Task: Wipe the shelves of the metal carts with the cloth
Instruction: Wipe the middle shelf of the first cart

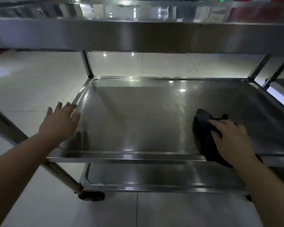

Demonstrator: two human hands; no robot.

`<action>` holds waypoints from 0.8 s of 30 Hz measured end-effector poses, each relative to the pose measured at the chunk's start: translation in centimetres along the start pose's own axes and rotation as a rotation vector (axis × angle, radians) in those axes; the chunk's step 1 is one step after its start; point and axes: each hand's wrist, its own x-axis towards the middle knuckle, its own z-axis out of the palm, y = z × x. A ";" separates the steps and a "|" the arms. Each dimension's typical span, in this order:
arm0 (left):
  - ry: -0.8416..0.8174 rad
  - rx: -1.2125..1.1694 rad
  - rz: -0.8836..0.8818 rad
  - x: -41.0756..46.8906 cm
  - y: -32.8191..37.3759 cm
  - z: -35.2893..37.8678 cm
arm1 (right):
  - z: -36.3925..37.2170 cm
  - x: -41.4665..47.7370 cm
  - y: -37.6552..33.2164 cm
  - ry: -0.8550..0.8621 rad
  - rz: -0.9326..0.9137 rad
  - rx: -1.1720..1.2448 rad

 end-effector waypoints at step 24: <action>0.067 -0.401 0.137 -4.5 -0.8 2.6 | 5.1 0.6 -17.2 -0.149 0.122 -0.155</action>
